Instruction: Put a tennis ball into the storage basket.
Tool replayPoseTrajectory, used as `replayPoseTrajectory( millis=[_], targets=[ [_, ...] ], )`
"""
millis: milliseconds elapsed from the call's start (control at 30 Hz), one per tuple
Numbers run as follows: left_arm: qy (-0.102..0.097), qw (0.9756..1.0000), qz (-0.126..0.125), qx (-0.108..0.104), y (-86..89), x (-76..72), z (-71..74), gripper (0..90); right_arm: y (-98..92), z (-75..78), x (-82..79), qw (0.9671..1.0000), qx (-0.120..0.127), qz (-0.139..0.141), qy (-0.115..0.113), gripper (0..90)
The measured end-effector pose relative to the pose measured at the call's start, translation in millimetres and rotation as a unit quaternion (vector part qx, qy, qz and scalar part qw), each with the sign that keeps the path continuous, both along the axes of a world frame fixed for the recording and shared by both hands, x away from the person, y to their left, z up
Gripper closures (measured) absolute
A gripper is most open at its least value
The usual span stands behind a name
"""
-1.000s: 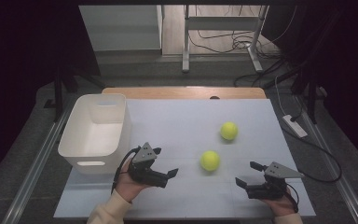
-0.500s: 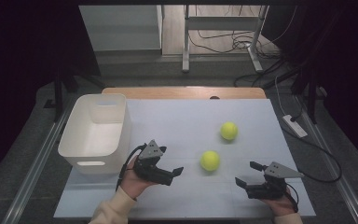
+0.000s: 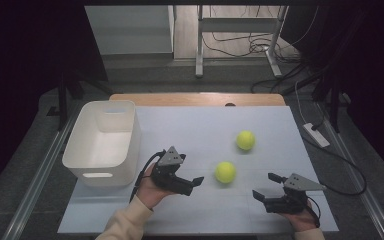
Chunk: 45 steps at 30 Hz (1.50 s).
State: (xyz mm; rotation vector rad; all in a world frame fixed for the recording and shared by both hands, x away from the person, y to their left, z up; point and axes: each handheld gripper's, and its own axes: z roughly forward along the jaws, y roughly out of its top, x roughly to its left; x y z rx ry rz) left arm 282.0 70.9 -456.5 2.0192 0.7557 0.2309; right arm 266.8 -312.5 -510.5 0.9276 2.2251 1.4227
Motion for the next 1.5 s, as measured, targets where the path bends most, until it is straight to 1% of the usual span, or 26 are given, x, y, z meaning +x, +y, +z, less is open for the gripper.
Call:
replayPoseTrajectory(
  millis=[167,300,400,633,767,867,900,933,1067,1200,1233,1333,1400,1500],
  targets=[
    [0.0,1.0,-0.003,0.003,-5.4,3.3,2.4,5.2,-1.8,0.7,-0.3,1.0,0.003,-0.004,-0.001,10.5],
    [-0.001,0.9999,-0.009,0.005,-11.2,5.6,4.3,5.2,-1.7,0.5,-0.5,1.0,0.001,-0.002,-0.002,10.4],
    [0.003,0.9998,-0.016,0.007,-17.4,7.1,4.1,5.2,-1.9,0.7,-0.8,1.0,0.001,-0.003,-0.002,10.4],
    [0.007,0.9996,-0.024,0.01,-25.6,11.6,2.9,5.2,-2.2,0.3,-0.8,1.0,0.0,-0.004,-0.001,10.4],
    [0.01,0.9995,-0.027,0.01,-31.0,15.6,2.1,5.2,-2.1,0.1,-0.4,1.0,0.001,-0.004,-0.001,10.5],
    [0.015,0.9993,-0.032,0.012,-36.8,20.8,0.2,5.2,-1.9,0.0,-0.4,1.0,0.001,-0.004,0.0,10.5],
    [0.02,0.9992,-0.032,0.014,-39.0,23.8,-1.3,5.2,-1.9,0.0,-0.5,1.0,0.001,-0.004,-0.001,10.4],
    [0.02,0.9992,-0.032,0.014,-39.0,23.8,-1.3,5.2,-1.9,0.0,-0.5,1.0,0.001,-0.004,-0.001,10.4],
    [0.023,0.9989,-0.034,0.02,-44.7,28.8,-3.2,5.2,-0.9,0.1,-0.6,1.0,0.001,-0.003,-0.001,10.5],
    [0.025,0.9984,-0.04,0.03,-52.5,33.1,-2.2,5.2,-0.3,0.1,-0.5,1.0,0.0,-0.003,0.0,10.5],
    [0.025,0.9984,-0.04,0.03,-52.5,33.1,-2.2,5.2,-0.3,0.1,-0.4,1.0,0.0,-0.003,-0.001,10.5],
    [0.022,0.9978,-0.046,0.042,-57.3,33.4,0.9,5.2,-0.5,0.5,-0.8,1.0,0.002,-0.005,-0.002,10.5],
    [0.021,0.9978,-0.047,0.041,-58.9,33.2,2.0,5.2,-0.8,0.8,-1.2,1.0,0.002,-0.005,-0.003,10.5],
    [0.023,0.9975,-0.049,0.046,-62.2,35.0,1.8,5.2,-1.1,0.8,-1.5,1.0,0.002,-0.005,-0.001,10.5]
  ],
)
